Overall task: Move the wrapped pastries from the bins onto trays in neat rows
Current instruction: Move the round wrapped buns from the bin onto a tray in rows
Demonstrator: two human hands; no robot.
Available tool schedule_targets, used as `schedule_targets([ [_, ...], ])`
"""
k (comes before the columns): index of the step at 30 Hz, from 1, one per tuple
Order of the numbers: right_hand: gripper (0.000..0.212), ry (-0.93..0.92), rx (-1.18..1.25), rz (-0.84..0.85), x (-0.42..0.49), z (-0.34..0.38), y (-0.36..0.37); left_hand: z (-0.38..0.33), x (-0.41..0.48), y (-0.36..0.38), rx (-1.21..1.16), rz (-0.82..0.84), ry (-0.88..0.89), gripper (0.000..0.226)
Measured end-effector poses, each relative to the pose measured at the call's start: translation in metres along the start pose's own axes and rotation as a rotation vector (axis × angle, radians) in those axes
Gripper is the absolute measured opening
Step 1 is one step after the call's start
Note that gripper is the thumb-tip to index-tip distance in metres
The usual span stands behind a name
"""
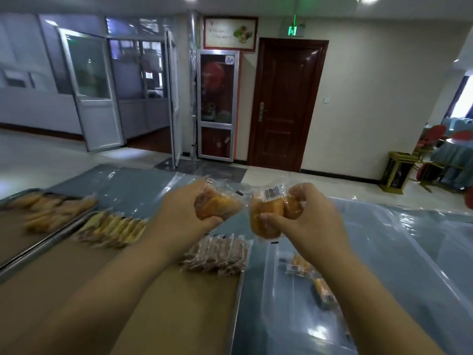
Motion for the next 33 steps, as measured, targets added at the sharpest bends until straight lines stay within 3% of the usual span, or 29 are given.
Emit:
schedule_targets([
  [10, 0.052, 0.036, 0.057, 0.151, -0.077, 0.138, 0.168, 0.174, -0.107, -0.129, 0.083, 0.065, -0.14, 0.034],
  [19, 0.059, 0.069, 0.11, 0.399, -0.117, 0.211, 0.316, 0.311, -0.185, -0.189, 0.103, 0.125, -0.429, 0.034],
  [25, 0.061, 0.089, 0.13, 0.507, -0.111, 0.242, 0.413, 0.39, -0.193, -0.223, 0.095, 0.136, -0.496, 0.035],
  [33, 0.07, 0.176, 0.18, 0.529, -0.076, 0.272, 0.532, 0.51, -0.165, -0.259, -0.048, 0.079, -0.676, 0.04],
])
Point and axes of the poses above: each hand's wrist, its own x-axis towards the middle knuckle, its own y-axis out of the palm, z = x × y, the point moved 4 cm from there along x, towards the middle knuckle, and after that the axes turned 1 degree about x, right-handed, at the moved point
